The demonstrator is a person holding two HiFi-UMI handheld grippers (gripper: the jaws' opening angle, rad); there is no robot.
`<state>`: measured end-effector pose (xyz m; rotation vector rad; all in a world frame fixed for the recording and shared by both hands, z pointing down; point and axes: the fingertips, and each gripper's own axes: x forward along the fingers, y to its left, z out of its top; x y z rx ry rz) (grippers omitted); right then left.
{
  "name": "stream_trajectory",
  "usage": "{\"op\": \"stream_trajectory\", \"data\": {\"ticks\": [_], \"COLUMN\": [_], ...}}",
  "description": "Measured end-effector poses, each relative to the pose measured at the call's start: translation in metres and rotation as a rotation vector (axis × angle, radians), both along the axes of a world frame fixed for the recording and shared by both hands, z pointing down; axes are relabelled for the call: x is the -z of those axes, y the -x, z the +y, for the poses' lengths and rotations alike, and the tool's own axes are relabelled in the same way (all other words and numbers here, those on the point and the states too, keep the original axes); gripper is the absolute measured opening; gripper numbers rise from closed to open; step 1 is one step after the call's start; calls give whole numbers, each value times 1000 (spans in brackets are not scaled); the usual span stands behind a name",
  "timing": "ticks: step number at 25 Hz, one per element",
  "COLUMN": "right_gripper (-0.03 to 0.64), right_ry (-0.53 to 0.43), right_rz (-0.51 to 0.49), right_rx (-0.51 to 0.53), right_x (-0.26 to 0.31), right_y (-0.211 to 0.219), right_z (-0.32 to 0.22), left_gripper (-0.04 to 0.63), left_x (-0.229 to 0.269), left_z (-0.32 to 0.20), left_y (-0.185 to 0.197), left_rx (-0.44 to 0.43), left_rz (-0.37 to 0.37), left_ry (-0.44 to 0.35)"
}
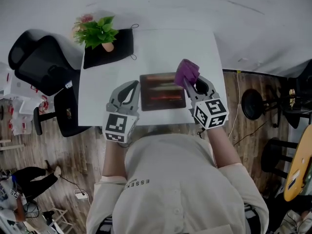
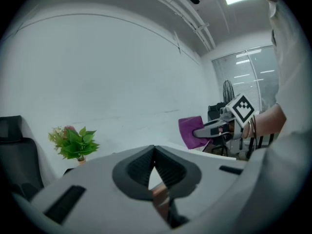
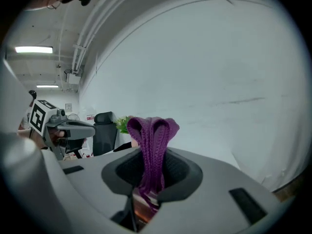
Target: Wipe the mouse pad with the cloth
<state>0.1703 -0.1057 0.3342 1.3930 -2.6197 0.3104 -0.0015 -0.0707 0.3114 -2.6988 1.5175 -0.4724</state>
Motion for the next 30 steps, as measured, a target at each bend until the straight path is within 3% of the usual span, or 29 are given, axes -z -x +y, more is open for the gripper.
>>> {"op": "stream_trajectory", "data": {"ticks": [7,16,30], "right_gripper": [92,87,87], "right_ry": [-177,-132,-146], "right_rz": [45,97,64], "right_rx": [-58,-85,-78], "right_x": [35,22,27], "right_y": [8,15,23], "right_z": [-9,-15,-15], "left_gripper": [2,2,2], "left_x": [32,29,27], "left_z": [-16,-28,-32], "left_y": [22,34,38], "left_rx": [11,17,20], "left_rz": [32,60,73], "left_ry": [-47,-32,-24]}}
